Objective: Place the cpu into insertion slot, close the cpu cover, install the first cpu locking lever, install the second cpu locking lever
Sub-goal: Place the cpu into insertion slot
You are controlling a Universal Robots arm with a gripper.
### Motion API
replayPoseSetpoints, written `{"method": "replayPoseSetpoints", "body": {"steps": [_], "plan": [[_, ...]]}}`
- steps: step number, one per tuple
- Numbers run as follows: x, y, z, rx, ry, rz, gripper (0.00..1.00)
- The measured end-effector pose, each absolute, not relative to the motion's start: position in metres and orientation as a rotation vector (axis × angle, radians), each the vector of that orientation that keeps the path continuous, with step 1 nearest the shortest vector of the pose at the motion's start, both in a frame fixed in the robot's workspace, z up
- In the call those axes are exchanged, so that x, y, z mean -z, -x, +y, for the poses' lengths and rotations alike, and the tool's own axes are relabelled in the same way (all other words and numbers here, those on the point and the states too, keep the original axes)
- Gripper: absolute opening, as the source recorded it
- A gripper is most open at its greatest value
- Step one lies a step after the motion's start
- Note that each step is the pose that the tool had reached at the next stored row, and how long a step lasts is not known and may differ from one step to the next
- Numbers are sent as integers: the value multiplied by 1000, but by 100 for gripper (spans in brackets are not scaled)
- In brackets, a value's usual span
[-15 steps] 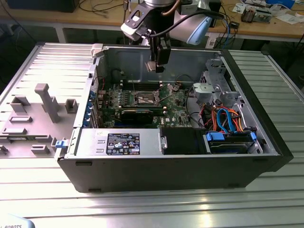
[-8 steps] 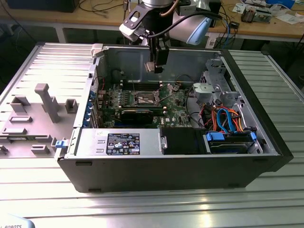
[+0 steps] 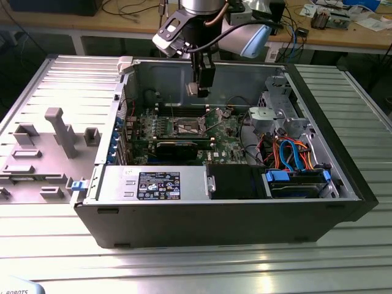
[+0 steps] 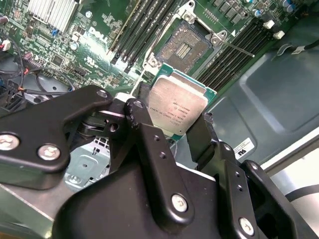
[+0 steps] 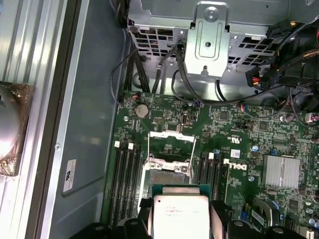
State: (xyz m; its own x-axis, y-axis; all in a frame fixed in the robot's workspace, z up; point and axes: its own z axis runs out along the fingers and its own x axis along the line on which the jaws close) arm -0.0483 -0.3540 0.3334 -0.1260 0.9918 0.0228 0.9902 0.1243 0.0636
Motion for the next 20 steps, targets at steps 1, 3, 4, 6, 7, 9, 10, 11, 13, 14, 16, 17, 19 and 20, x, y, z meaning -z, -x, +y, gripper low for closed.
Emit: {"method": "replayPoseSetpoints", "body": {"steps": [1,3,4,6,7,9,10,11,13,14,16,17,19,20], "plan": [[-333,48,-354,-98,-2061,2336,54],[-332,48,-354,-96,-2082,2319,54],[-331,48,-354,-94,-2099,2304,54],[-330,48,-354,-90,-2134,2275,54],[-329,48,-354,-88,-2146,2264,54],[-328,48,-354,-87,-2160,2250,54],[-327,48,-354,-86,-2168,2242,54],[-327,49,-354,-86,-2174,2237,54],[-327,49,-354,-86,-2176,2235,54],[-327,49,-354,-86,-2176,2235,54],[-327,49,-354,-86,-2176,2235,54],[-327,49,-354,-86,-2177,2234,54],[-327,49,-354,-86,-2177,2234,54],[-327,49,-354,-86,-2177,2234,54]]}}
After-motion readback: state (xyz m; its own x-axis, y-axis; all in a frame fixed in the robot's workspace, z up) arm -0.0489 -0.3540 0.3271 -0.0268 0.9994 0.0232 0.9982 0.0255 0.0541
